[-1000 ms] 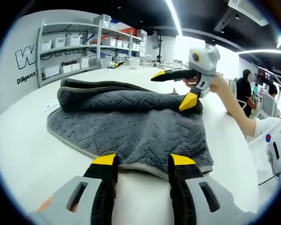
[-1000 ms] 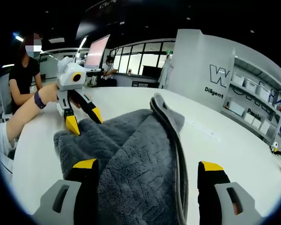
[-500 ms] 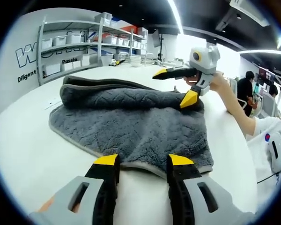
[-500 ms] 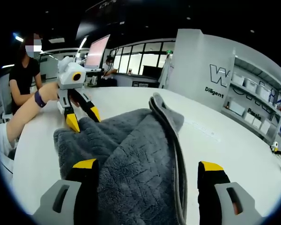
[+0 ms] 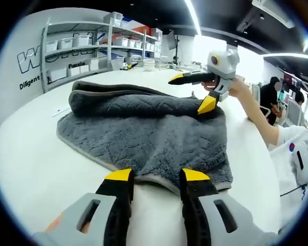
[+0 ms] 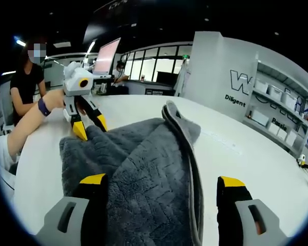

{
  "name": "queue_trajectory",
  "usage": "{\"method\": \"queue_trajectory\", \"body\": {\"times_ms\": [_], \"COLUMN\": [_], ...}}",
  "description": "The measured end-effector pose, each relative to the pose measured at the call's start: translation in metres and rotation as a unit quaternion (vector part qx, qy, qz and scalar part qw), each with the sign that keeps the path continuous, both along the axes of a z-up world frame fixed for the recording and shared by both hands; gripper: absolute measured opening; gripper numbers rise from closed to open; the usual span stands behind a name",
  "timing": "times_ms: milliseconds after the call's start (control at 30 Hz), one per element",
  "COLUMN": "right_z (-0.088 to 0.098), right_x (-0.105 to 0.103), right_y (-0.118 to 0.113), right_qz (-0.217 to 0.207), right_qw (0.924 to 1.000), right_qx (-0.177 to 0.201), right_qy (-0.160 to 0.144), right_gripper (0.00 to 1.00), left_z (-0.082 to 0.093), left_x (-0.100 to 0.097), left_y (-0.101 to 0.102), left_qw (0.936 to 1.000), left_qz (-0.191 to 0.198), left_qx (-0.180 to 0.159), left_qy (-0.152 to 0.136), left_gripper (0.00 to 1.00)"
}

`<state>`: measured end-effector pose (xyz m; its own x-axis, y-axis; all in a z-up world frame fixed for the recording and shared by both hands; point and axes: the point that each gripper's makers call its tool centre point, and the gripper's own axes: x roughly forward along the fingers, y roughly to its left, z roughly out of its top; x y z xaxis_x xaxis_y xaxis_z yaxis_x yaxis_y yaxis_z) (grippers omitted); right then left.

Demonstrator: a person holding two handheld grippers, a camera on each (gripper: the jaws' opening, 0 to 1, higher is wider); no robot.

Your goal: Open the folded towel by lifting each exposed corner and separating the folded layers until the towel lies flat within the target outline without major curled edges

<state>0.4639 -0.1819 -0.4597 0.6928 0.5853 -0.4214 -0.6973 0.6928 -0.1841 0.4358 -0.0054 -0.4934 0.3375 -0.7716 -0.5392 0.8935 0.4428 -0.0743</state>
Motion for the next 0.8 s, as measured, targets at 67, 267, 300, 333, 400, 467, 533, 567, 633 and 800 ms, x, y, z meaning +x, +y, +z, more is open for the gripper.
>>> {"method": "queue_trajectory", "body": {"times_ms": [67,267,300,333,400,467,533,567,633,800], "right_z": [0.000,-0.001,-0.001,-0.001,-0.001,-0.002,-0.002,-0.002,-0.002,-0.001], "right_x": [0.000,0.000,0.000,0.000,0.000,-0.001,0.000,0.000,0.000,0.000], "right_y": [0.000,0.000,0.000,0.000,0.000,0.000,0.000,0.000,0.000,0.000], "right_qz": [0.000,0.001,0.001,0.001,0.001,0.002,0.002,0.002,0.002,0.002], "right_qw": [1.0000,1.0000,1.0000,1.0000,1.0000,1.0000,1.0000,1.0000,1.0000,1.0000], "right_qx": [-0.001,-0.001,0.000,0.000,0.000,-0.001,-0.001,-0.001,0.000,0.001], "right_qy": [0.000,0.002,0.002,0.002,0.003,0.004,0.004,0.004,0.004,0.004], "right_gripper": [0.89,0.89,0.89,0.89,0.89,0.89,0.89,0.89,0.89,0.89], "left_z": [-0.001,0.000,0.000,0.001,0.000,0.000,0.000,0.000,0.000,0.001], "left_x": [-0.002,-0.002,-0.002,-0.002,-0.002,-0.002,-0.003,-0.003,-0.003,-0.002], "left_y": [0.000,0.008,0.010,0.011,0.012,0.013,0.014,0.014,0.015,0.015], "left_qw": [1.0000,0.9999,0.9999,0.9999,0.9999,0.9999,1.0000,1.0000,1.0000,1.0000], "left_qz": [0.002,0.006,0.007,0.007,0.007,0.005,0.003,0.002,0.000,0.003], "left_qx": [-0.001,-0.003,-0.003,-0.003,-0.001,0.002,0.002,0.002,0.004,0.000], "left_qy": [0.003,0.011,0.012,0.013,0.011,0.009,0.007,0.006,0.004,0.009], "left_gripper": [0.34,0.33,0.33,0.33,0.33,0.33,0.32,0.32,0.32,0.32]}}
